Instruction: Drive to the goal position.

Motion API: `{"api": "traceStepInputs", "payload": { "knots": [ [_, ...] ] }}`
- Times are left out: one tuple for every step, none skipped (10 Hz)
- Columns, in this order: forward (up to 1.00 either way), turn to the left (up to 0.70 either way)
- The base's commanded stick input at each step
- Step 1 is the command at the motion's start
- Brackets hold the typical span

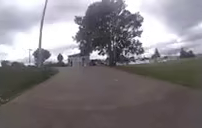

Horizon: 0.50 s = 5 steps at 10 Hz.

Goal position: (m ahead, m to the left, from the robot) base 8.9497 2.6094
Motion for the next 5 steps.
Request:
{"api": "traceStepInputs", "payload": {
  "knots": [
    [1.00,0.00],
    [1.00,0.00],
    [1.00,0.00],
    [1.00,0.00],
    [1.00,0.00]
  ]
}}
